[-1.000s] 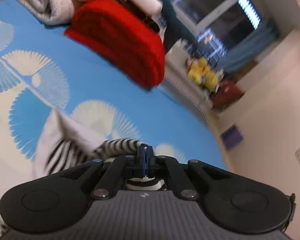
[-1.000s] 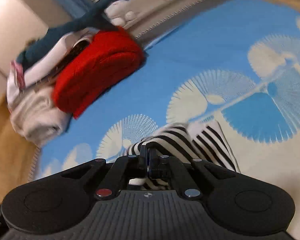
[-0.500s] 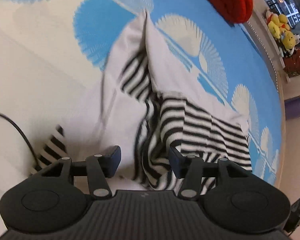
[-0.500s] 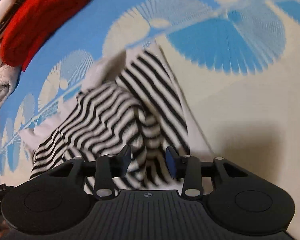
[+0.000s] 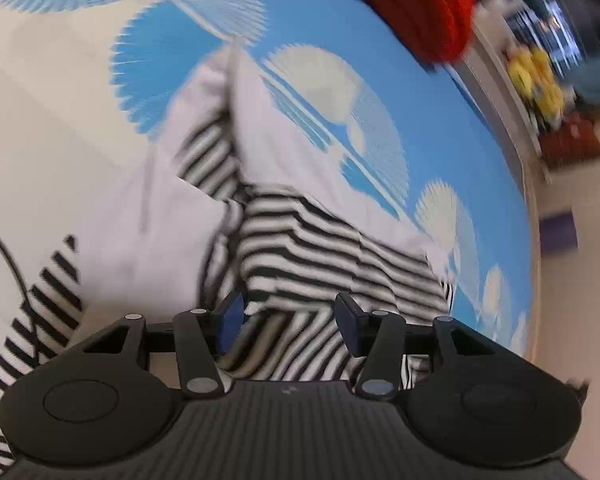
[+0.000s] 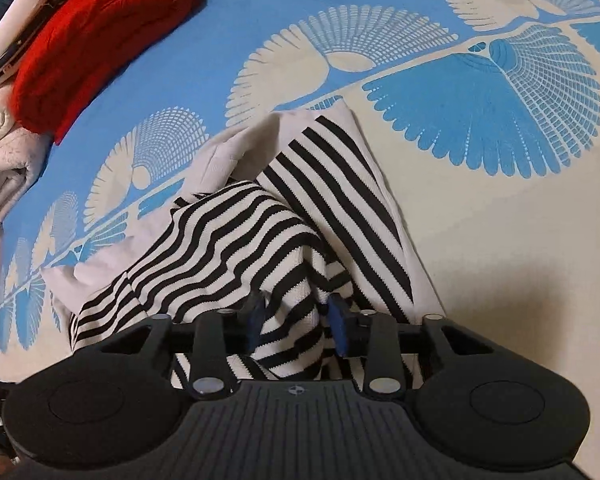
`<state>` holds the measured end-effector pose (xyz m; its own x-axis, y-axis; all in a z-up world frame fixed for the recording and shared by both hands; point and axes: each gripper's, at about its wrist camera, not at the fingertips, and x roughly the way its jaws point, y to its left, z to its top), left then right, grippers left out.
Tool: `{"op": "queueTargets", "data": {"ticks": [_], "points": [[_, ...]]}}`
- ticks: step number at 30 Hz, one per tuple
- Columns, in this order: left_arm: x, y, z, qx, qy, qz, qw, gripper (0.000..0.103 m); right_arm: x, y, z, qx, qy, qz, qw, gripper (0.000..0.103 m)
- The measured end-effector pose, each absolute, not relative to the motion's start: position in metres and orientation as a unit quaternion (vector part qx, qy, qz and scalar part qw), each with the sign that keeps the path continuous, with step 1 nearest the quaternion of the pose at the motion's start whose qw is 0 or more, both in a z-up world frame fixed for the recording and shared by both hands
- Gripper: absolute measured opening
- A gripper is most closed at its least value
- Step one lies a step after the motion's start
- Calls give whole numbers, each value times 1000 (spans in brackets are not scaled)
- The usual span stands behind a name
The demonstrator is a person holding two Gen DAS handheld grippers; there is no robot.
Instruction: Fold small clothes
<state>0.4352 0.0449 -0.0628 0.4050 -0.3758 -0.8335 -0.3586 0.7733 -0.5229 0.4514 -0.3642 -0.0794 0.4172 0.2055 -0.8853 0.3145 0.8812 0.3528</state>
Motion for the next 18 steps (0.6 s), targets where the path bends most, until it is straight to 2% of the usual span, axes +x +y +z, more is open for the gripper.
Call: {"op": "queueTargets", "data": {"ticks": [2,4,5,7,9,12,15,17,18], "points": [[435,29,-72,-278,578,24,766,54,451,-365,-81,247,541,-37,803,21],[431,25,-84,-252,597,54,759,39,450,-364,-82,247,542,-38,802,19],[430,23,-88,-253,601,61,756,35,450,-364,-81,245,542,-38,803,18],[431,25,-85,-252,596,65,760,13,450,-363,-81,240,543,-38,804,15],[434,29,-79,-255,582,71,769,1,450,-365,-80,240,545,-40,802,10],[436,38,-52,-225,531,103,810,1,447,-365,-73,255,538,-34,803,1],[431,27,-6,-110,436,123,885,1,439,-365,-47,291,489,-3,822,1],[428,27,1,-113,432,114,888,1,436,-363,-44,301,492,6,817,1],[430,35,-7,-140,456,109,872,1,435,-362,-50,297,509,-3,808,1]]}}
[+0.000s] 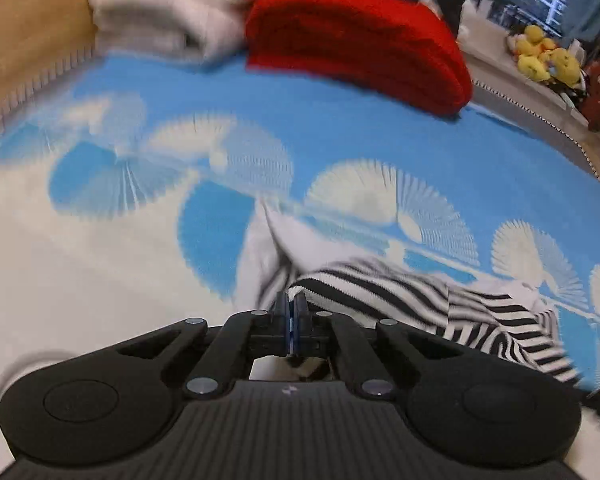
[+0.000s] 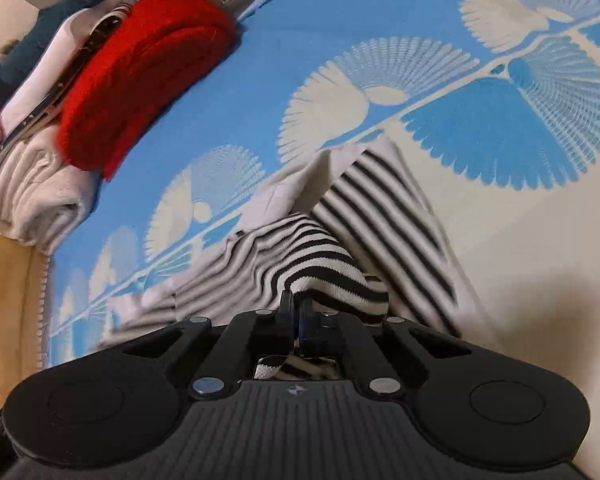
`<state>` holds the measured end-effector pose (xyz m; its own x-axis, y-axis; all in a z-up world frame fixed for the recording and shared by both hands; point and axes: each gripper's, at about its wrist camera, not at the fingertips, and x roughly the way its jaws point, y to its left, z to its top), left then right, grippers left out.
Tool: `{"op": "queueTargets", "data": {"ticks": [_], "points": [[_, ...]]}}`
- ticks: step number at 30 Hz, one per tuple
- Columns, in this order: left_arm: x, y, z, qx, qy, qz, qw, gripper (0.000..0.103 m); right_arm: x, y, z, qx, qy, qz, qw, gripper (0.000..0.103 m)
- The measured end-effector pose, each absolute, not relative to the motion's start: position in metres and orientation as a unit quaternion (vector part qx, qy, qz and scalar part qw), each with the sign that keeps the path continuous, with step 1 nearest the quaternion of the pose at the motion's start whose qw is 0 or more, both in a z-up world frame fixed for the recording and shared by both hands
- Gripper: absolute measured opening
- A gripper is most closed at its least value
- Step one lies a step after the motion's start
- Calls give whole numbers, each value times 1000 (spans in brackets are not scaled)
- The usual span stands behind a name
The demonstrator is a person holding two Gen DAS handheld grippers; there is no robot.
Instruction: Fold small clothes
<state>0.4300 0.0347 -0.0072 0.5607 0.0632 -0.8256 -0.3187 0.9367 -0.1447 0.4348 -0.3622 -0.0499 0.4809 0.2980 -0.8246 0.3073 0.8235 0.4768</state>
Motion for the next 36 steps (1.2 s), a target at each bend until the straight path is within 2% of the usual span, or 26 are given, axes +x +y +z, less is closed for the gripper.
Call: {"op": "queueTargets", "data": {"ticks": [3,5,6,7,8,10,12,15,17,20,23,26,27,28,31,36], "points": [[435,61,-54,-229,552,124,792,2,432,-367,-85,295,578,-56,759,1],[436,67,-65,-236,573,140,772,10,431,-370,-99,288,598,-84,743,6],[436,65,-59,-221,562,148,783,21,431,-371,-99,282,598,-97,744,19],[436,60,-49,-199,544,150,801,29,431,-371,-94,276,590,-110,751,26],[436,52,-35,-165,515,149,828,33,431,-370,-83,261,567,-124,772,32],[434,36,-14,-115,468,130,866,40,432,-361,-57,202,508,-139,826,32],[433,25,-8,-109,452,99,880,40,432,-349,-34,141,449,-144,870,36],[437,16,-24,-136,480,57,865,40,431,-341,-23,141,406,-105,896,37],[439,7,-45,-140,511,34,848,40,434,-333,-31,157,428,-42,889,39],[444,13,-90,-156,590,40,791,40,442,-322,-67,197,520,38,830,48],[446,20,-93,-167,592,53,787,39,446,-312,-106,158,608,12,778,48],[445,11,-67,-133,548,34,825,47,447,-314,-105,164,603,1,781,47],[445,6,-64,-114,539,24,834,54,448,-314,-100,165,592,7,789,48],[448,3,-67,-104,545,23,831,56,449,-312,-97,158,582,13,798,48],[449,15,-99,-152,608,32,779,54,450,-309,-103,142,591,4,794,49],[444,18,-77,-161,584,20,795,56,446,-309,-95,153,586,-14,796,49]]}}
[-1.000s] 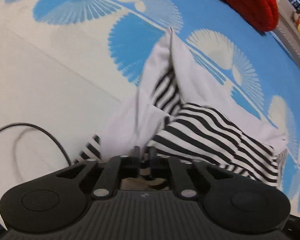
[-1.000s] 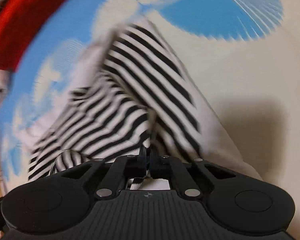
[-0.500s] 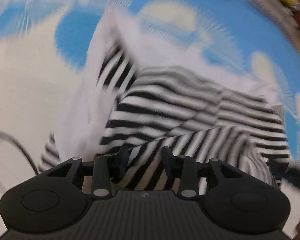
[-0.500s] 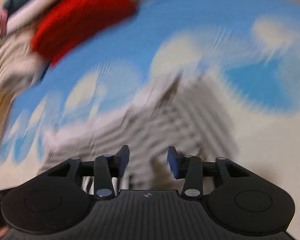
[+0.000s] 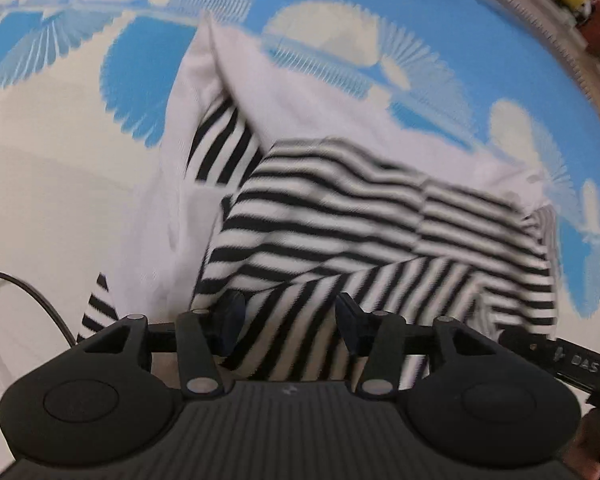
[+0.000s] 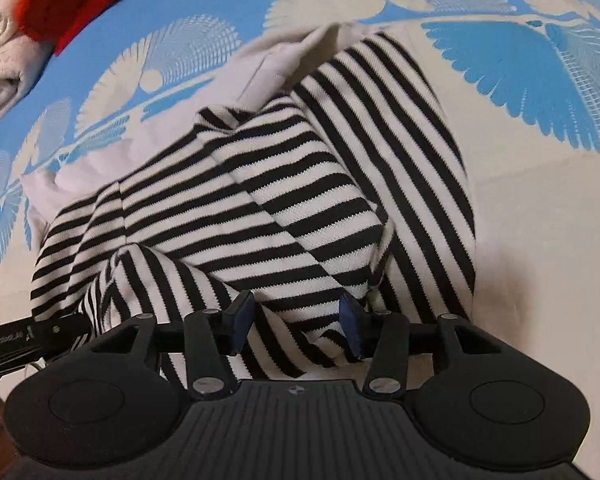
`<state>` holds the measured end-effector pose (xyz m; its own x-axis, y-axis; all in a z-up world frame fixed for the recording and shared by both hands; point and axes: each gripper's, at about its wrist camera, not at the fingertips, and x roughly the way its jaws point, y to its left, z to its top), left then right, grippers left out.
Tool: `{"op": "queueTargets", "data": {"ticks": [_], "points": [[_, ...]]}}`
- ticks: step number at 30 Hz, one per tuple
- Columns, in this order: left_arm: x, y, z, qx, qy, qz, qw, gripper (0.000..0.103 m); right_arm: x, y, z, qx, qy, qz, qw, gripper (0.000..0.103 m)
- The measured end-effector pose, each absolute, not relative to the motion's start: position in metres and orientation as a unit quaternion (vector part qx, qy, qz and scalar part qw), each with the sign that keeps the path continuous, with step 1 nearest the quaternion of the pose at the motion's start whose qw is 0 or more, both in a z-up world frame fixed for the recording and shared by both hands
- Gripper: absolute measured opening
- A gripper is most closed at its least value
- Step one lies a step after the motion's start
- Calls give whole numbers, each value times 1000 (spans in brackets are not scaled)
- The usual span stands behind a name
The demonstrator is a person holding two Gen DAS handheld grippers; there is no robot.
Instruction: Fold small clothes
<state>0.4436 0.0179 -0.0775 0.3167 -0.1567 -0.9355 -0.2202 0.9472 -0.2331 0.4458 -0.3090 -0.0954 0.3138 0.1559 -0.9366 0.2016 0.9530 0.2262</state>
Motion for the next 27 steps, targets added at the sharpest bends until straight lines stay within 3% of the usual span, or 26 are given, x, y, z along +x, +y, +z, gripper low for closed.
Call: {"op": "queueTargets", "data": {"ticks": [4,8,16,22,27], "points": [[434,2,-50,-116,539,29,834,56,433,-303,-61,149,526,-29,837,49],[415,1,-20,-60,483,31,873,56,409,-317,-14,214,468,-33,857,49],[348,-3,59,-21,429,10,903,56,315,-345,74,178,362,-32,915,49],[252,-19,100,-23,365,-39,930,56,239,-368,85,141,337,-40,930,50],[176,-27,94,-2,334,-54,941,56,182,-375,69,117,337,-38,933,51]]}}
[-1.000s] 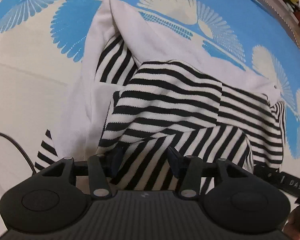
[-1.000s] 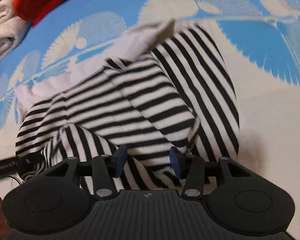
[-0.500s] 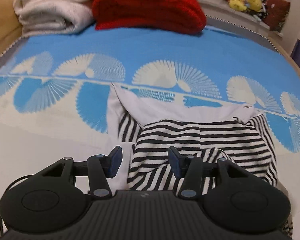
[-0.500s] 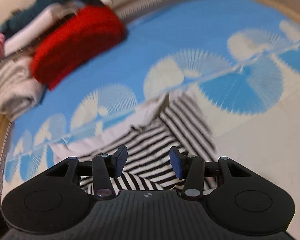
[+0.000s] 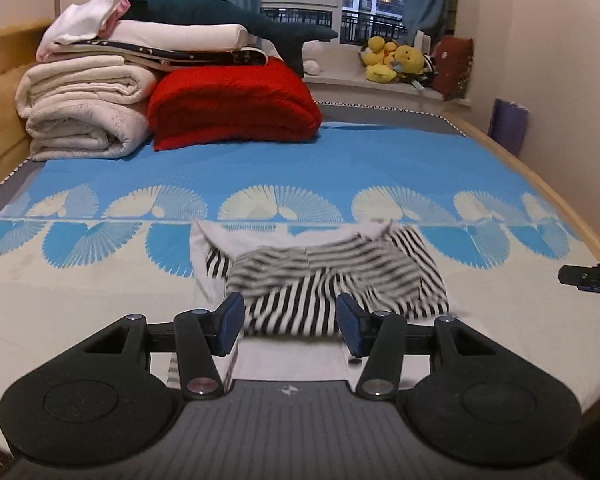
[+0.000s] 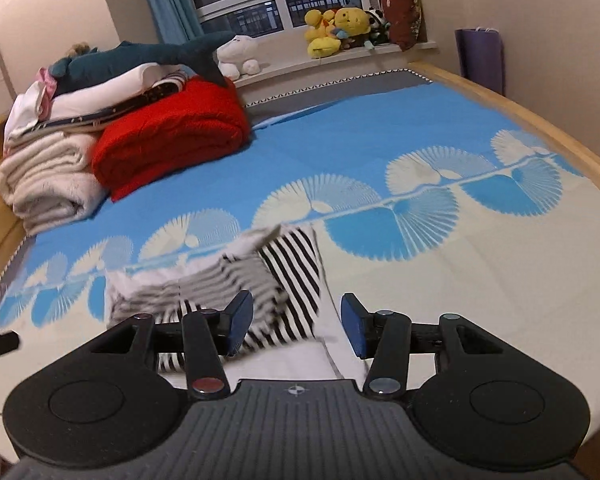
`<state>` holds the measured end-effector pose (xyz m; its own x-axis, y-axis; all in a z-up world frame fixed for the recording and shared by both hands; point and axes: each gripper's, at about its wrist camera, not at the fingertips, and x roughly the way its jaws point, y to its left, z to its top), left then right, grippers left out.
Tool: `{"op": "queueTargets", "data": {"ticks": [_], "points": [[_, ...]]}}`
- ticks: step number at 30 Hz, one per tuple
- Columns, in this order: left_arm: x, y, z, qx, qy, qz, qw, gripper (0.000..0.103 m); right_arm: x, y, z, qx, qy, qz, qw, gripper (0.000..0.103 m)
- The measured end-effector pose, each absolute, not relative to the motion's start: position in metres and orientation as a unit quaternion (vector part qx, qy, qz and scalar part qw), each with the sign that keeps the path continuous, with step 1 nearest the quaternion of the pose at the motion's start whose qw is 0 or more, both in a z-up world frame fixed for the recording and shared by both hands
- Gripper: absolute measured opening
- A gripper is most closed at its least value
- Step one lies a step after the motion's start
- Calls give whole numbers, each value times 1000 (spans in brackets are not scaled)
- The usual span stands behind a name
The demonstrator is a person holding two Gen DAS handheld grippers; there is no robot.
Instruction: Fold small clothes
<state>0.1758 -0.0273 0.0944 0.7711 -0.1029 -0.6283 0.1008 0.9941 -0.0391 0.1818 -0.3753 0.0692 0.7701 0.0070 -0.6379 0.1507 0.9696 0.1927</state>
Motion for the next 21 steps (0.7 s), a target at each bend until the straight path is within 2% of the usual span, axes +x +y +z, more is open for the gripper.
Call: {"op": "queueTargets", "data": {"ticks": [9,11,15,17,21], "points": [[124,-19,50,-7,366,-30,930,54,118,-361,-5,70,351,-39,933,51],[123,-16,39,-5,364,-25,931,54,119,-359,-17,56,387,-58,918,50],[122,-3,1,-23,362,-41,931,54,126,-363,-25,59,391,-57,917,50],[127,1,-22,-23,403,-41,914,46,129,-368,-31,62,396,-67,914,50],[144,25,-33,-87,426,-36,900,45,137,-379,-45,96,419,-87,899,50]]}}
